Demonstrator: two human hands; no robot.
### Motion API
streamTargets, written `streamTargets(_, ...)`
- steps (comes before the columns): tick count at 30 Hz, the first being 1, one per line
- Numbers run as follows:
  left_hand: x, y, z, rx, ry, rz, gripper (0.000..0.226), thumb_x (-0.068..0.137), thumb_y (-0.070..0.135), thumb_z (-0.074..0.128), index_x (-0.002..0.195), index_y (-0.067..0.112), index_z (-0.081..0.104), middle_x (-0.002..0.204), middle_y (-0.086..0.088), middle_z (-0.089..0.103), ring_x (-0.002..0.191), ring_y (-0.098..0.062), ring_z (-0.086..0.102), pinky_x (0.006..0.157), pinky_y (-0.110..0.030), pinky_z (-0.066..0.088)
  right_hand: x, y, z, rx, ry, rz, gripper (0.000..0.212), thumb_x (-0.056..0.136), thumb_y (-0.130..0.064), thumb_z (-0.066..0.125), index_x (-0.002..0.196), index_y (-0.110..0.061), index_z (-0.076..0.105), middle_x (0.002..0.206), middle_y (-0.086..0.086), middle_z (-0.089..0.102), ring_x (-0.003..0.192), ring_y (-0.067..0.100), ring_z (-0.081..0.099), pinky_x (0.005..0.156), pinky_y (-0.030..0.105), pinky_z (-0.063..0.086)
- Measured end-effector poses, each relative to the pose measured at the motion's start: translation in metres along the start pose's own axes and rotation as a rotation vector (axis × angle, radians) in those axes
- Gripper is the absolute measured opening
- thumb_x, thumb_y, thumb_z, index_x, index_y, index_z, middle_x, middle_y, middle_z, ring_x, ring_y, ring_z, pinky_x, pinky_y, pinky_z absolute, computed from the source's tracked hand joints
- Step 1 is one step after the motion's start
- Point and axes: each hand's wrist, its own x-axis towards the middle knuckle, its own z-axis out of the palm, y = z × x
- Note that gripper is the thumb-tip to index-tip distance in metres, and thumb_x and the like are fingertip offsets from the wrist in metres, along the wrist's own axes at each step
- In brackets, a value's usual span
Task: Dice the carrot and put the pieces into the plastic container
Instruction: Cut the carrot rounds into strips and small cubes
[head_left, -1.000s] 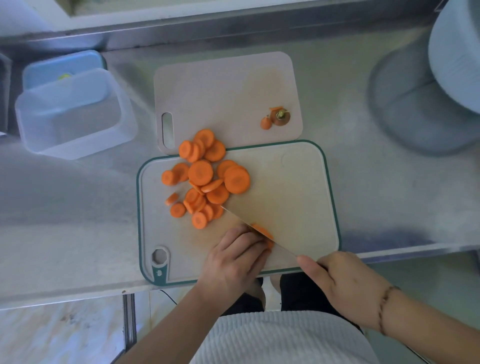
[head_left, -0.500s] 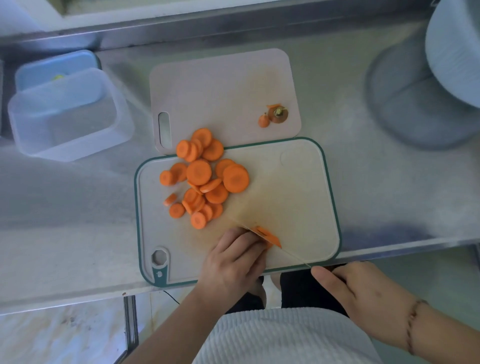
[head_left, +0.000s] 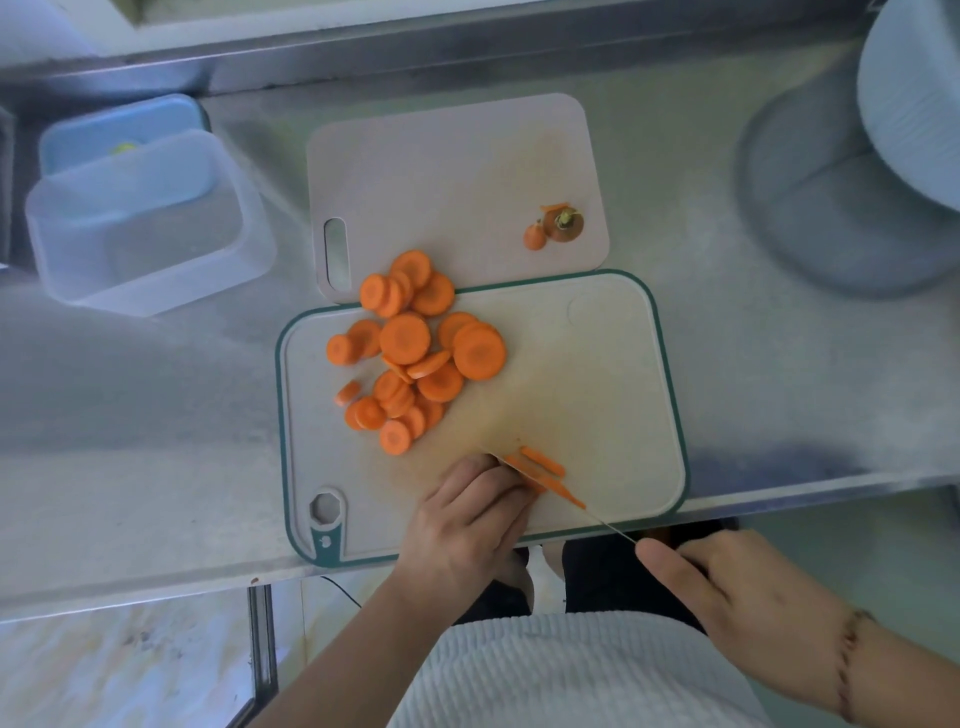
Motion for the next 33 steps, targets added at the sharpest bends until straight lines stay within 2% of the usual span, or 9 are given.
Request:
streamTargets(7,0.003,0.000,0.000,-0.001,0.005,0.008,0.018,0.098,0.012,0.066,0.092,0.002,0.079,0.098,-0.007,0.074,0.095,-0.028,0.070,0.084,-0.038,0.056,0.022,-0.020,0.004,-0.040,0.016,-0.040,0.076,0.074,-0.085,0.009,0.050,-0.017,0.033,0.045,-0.001,0.032,0.045,0.012,0.030,0.053,0.030,0.038)
streamTargets(11,0.001,0.000,-0.001,0.025,-0.011,0.011,0.011,0.094,0.008,0.069,0.091,0.001,0.078,0.099,-0.009,0.073,0.097,-0.028,0.067,0.089,-0.037,0.054,0.027,-0.027,-0.003,-0.023,-0.005,-0.063,0.070,0.078,-0.077,0.023,0.041,-0.020,0.037,0.037,-0.005,0.032,0.039,0.010,0.033,0.048,0.021,0.034)
streamTargets(16,-0.004,-0.001,0.002,0.019,-0.004,-0.009,0.016,0.096,0.006,0.063,0.087,0.000,0.075,0.098,-0.009,0.069,0.093,-0.028,0.065,0.087,-0.036,0.054,0.004,-0.011,-0.011,0.020,0.027,-0.042,0.061,0.080,-0.072,0.027,0.055,-0.017,0.033,0.047,-0.001,0.027,0.046,0.012,0.027,0.050,0.020,0.031)
streamTargets(19,-0.004,-0.002,0.002,0.013,0.008,-0.016,0.020,0.098,0.009,0.061,0.087,0.000,0.076,0.096,-0.009,0.072,0.095,-0.027,0.066,0.089,-0.034,0.054,0.002,-0.006,-0.005,0.019,0.008,-0.018,0.070,0.079,-0.078,0.023,0.053,-0.014,0.028,0.049,0.001,0.027,0.047,0.012,0.026,0.050,0.021,0.031)
streamTargets(24,-0.004,0.000,0.002,0.009,0.014,-0.011,0.021,0.100,0.009,0.062,0.088,0.000,0.076,0.096,-0.009,0.072,0.094,-0.026,0.066,0.088,-0.032,0.053,0.018,-0.012,0.003,0.002,-0.005,-0.052,0.076,0.074,-0.087,0.010,0.050,-0.022,0.042,0.044,-0.001,0.033,0.043,0.012,0.031,0.049,0.024,0.035)
streamTargets(26,-0.002,0.000,0.001,0.006,0.025,-0.010,0.020,0.099,0.008,0.062,0.088,-0.001,0.076,0.096,-0.009,0.073,0.094,-0.025,0.065,0.088,-0.031,0.053,0.026,-0.022,0.006,-0.007,-0.007,-0.066,0.075,0.076,-0.083,0.013,0.046,-0.019,0.035,0.042,-0.002,0.033,0.041,0.011,0.031,0.050,0.026,0.036)
streamTargets(29,-0.003,0.001,0.000,0.011,0.026,-0.015,0.017,0.097,0.007,0.065,0.089,-0.002,0.077,0.095,-0.010,0.073,0.095,-0.025,0.065,0.088,-0.031,0.054,0.032,-0.031,0.004,0.002,-0.001,-0.087,0.067,0.076,-0.077,0.021,0.041,-0.022,0.033,0.035,-0.008,0.036,0.038,0.009,0.036,0.048,0.021,0.030)
streamTargets(31,-0.004,0.001,0.000,0.011,0.027,-0.026,0.014,0.096,0.006,0.066,0.090,-0.001,0.076,0.095,-0.010,0.073,0.094,-0.026,0.065,0.088,-0.031,0.054,0.026,-0.029,-0.001,0.015,0.001,-0.102,0.068,0.078,-0.075,0.023,0.040,-0.022,0.040,0.036,-0.006,0.033,0.039,0.009,0.034,0.048,0.020,0.031)
streamTargets(33,-0.006,0.000,0.000,0.018,0.036,-0.011,0.004,0.093,0.002,0.069,0.092,0.002,0.072,0.092,-0.009,0.071,0.091,-0.026,0.065,0.088,-0.031,0.053,0.014,-0.028,-0.008,0.030,0.002,-0.108,0.057,0.082,-0.071,0.025,0.043,-0.037,0.051,0.041,-0.003,0.029,0.041,0.010,0.032,0.048,0.020,0.031)
